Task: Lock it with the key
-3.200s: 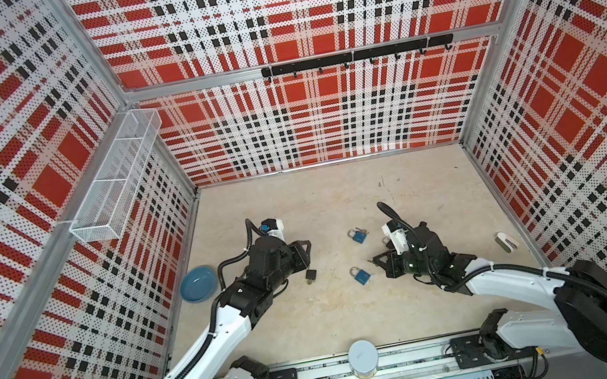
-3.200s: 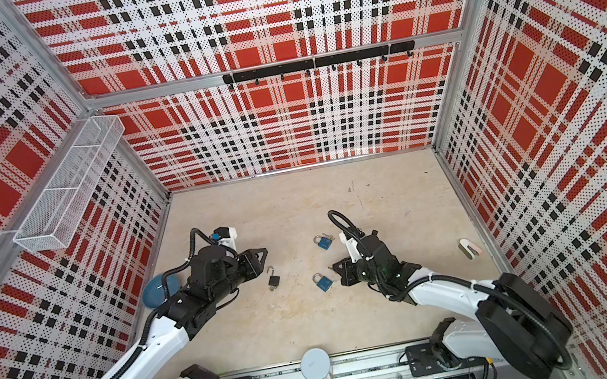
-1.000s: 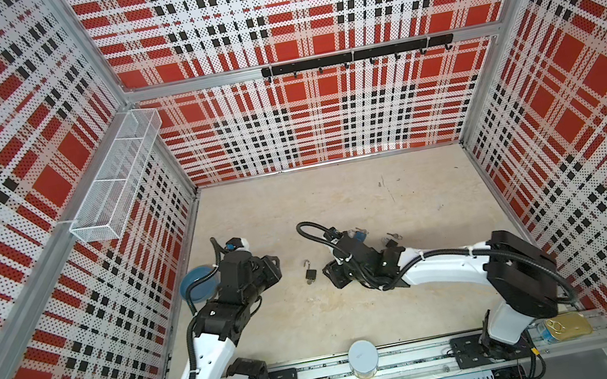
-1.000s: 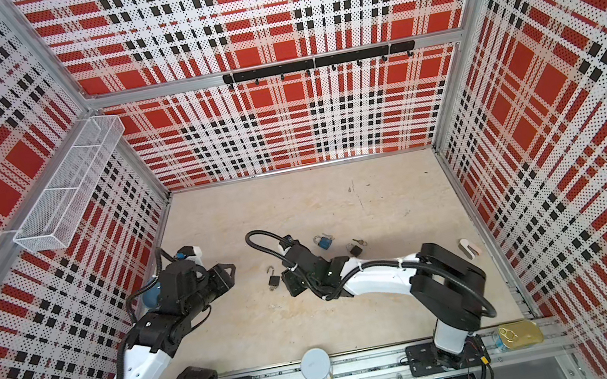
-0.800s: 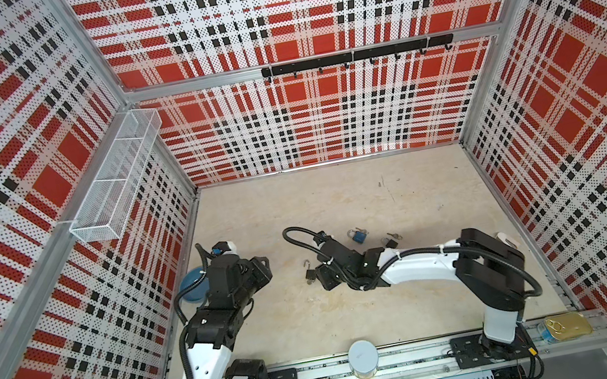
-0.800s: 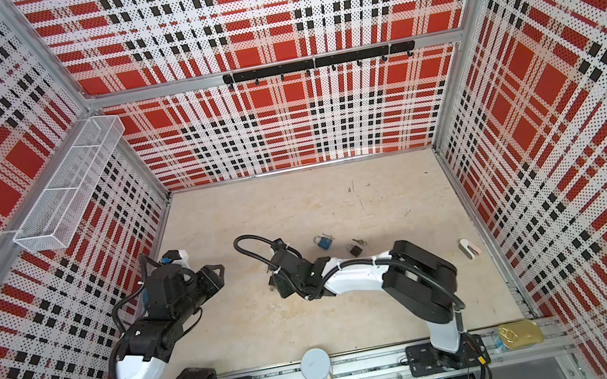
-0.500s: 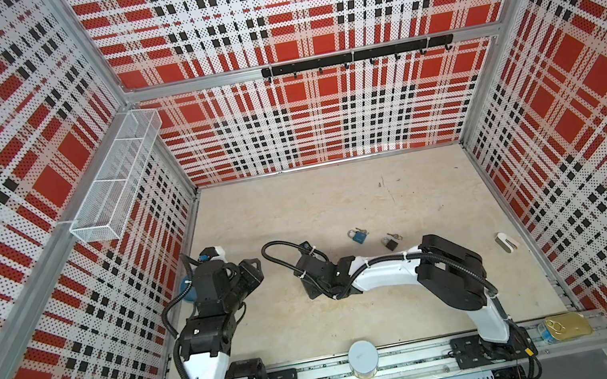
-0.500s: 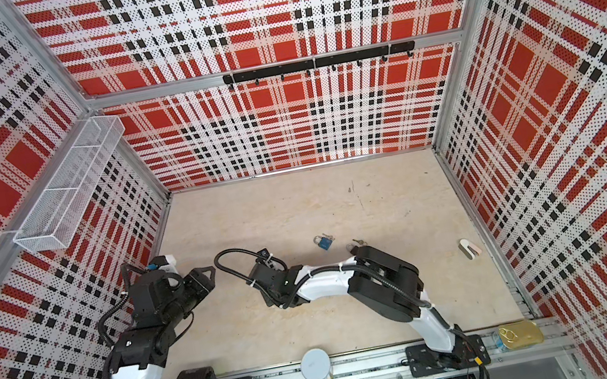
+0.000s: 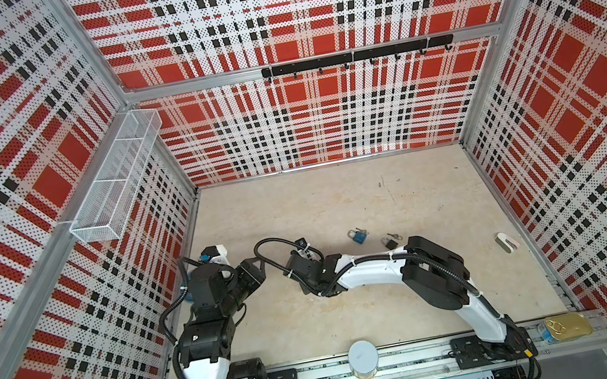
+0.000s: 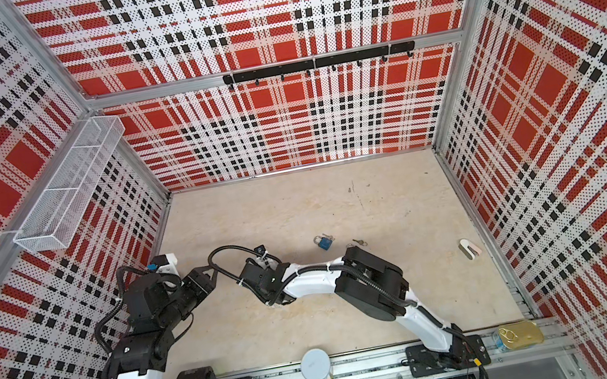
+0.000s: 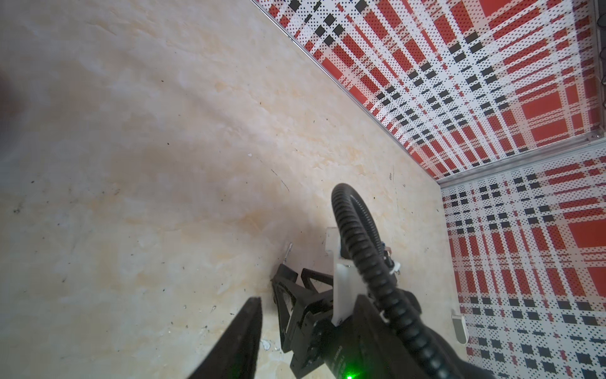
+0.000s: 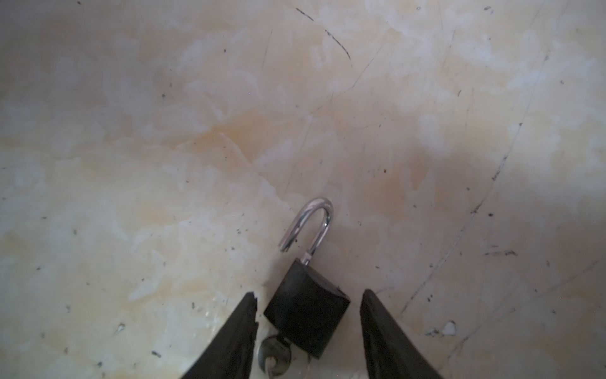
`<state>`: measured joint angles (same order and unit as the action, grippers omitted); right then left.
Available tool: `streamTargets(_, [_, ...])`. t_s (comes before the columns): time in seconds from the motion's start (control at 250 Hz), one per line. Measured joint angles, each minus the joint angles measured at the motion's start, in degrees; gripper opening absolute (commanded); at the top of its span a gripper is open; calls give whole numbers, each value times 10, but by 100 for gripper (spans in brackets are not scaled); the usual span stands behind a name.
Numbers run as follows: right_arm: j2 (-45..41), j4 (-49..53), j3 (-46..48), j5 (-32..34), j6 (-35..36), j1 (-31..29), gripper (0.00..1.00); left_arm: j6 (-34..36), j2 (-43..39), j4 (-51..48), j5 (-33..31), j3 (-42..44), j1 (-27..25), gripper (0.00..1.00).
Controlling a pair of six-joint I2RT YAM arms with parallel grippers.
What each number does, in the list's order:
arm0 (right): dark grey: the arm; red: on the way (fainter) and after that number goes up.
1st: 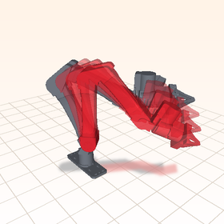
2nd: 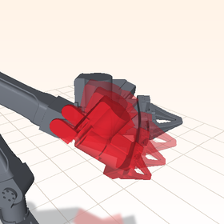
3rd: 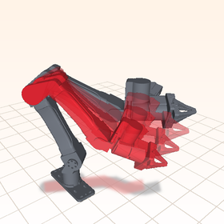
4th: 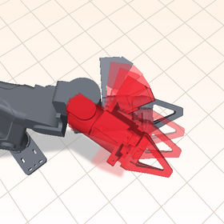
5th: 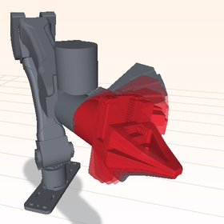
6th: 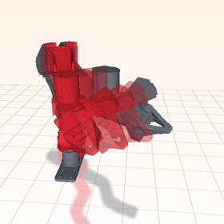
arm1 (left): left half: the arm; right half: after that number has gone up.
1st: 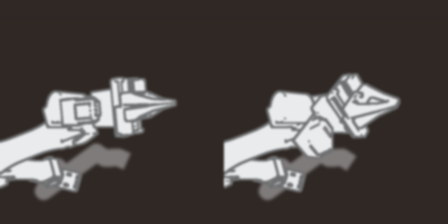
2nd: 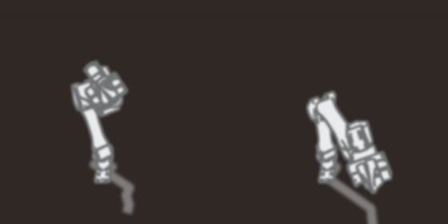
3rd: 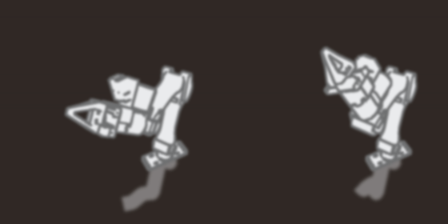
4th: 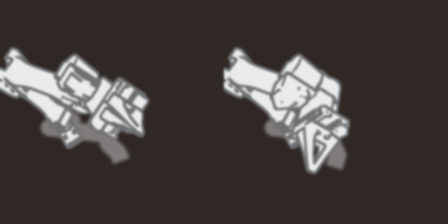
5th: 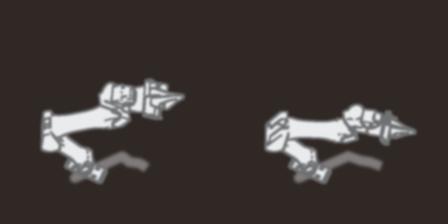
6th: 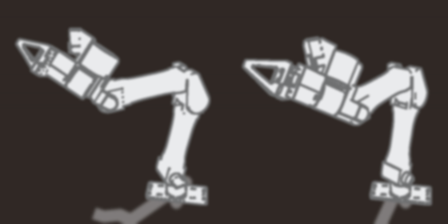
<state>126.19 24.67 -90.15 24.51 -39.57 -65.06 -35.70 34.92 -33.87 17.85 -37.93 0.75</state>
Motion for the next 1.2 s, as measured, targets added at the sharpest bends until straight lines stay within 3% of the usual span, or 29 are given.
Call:
streamTargets(0.344, [2, 0, 8, 0, -7, 10, 54, 0, 1, 0, 4, 0, 9, 49])
streamTargets(0.68, [-60, -38, 103, -35, 18, 35, 53, 0, 1, 0, 3, 0, 14, 49])
streamTargets(0.896, [-110, -48, 151, -104, 88, 60, 54, 0, 7, 0, 4, -1, 16, 49])
streamTargets(1.2, [-170, -61, 155, -235, 245, 119, 54, -1, 14, 0, 2, -1, 16, 50])
